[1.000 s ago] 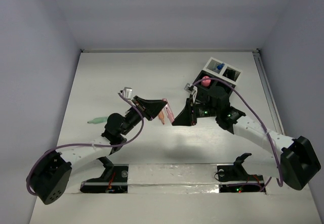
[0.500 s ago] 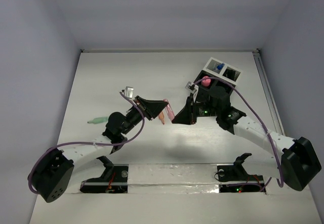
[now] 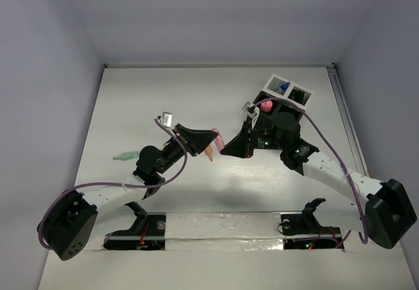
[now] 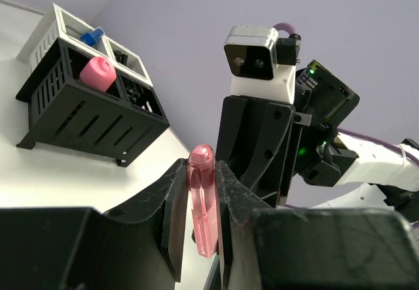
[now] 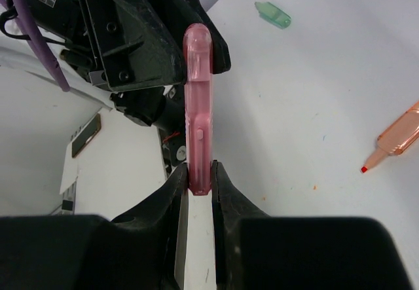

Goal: Sort the stationery into containers
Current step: Close the pen cap on the pen.

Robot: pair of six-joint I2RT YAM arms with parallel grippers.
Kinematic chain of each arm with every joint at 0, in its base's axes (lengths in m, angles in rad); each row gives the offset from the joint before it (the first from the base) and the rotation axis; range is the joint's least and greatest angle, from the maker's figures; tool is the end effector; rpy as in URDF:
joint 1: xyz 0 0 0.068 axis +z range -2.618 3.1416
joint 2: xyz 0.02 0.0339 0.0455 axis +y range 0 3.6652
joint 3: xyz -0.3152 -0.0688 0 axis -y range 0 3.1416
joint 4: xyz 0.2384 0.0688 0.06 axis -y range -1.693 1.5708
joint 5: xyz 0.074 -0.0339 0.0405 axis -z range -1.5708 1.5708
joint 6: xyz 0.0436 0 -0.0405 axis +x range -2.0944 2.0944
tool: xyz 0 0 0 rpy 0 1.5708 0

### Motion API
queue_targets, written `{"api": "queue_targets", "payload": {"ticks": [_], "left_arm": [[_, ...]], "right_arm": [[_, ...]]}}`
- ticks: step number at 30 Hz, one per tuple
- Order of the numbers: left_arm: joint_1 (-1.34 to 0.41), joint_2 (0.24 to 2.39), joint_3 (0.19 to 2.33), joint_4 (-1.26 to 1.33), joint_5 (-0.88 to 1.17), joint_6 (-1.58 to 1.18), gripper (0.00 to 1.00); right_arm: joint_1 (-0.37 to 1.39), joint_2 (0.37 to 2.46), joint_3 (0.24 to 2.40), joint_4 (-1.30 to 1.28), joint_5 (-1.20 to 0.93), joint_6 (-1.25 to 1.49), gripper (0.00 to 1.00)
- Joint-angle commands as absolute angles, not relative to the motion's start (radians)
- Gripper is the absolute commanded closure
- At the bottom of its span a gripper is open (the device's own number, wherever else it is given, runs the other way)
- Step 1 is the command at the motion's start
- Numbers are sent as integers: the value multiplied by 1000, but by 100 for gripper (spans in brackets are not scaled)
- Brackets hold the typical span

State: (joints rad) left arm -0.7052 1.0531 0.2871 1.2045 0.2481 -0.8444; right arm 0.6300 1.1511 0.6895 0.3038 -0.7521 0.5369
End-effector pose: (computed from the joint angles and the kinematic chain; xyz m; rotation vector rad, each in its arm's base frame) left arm 0.1322 -0.1266 0.3147 0.1588 1.2729 -1.4978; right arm 0.1734 0.1633 0.3323 -0.7021 1.8019 1.4655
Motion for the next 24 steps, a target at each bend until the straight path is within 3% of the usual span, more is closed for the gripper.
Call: {"api": "queue_targets", "payload": {"ticks": [1,24], "left_arm": [[-707,1086,258,1255,317,-853,100],[-873,1163,195,1273,230,-847,100]], "right_arm": [[632,1114,703,476,-678,568,100],[614,1178,986,402,-581,462,100]]}}
